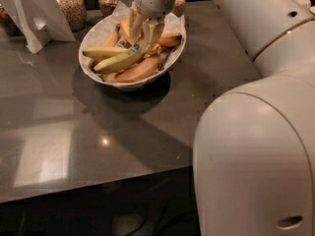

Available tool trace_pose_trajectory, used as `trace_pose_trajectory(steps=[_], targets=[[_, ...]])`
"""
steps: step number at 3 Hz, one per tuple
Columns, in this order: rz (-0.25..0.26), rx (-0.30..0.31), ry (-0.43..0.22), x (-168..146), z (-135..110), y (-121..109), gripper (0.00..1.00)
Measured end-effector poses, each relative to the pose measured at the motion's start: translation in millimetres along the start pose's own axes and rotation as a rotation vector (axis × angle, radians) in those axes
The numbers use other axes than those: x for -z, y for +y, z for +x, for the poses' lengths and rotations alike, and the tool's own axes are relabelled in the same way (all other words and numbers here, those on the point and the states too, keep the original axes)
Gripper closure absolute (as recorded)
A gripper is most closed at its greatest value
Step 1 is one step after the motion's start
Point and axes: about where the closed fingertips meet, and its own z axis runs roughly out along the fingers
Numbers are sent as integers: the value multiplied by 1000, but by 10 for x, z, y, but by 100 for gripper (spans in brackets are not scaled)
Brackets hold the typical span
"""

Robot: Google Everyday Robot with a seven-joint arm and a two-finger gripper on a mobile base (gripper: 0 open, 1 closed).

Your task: Pick banana from white bowl

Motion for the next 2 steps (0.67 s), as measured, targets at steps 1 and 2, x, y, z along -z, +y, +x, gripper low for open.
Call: trace_pose_trajectory(steps=[1, 2], targets=[[46, 3, -30, 172, -117, -72, 100], [88, 11, -63, 357, -250, -127, 100]])
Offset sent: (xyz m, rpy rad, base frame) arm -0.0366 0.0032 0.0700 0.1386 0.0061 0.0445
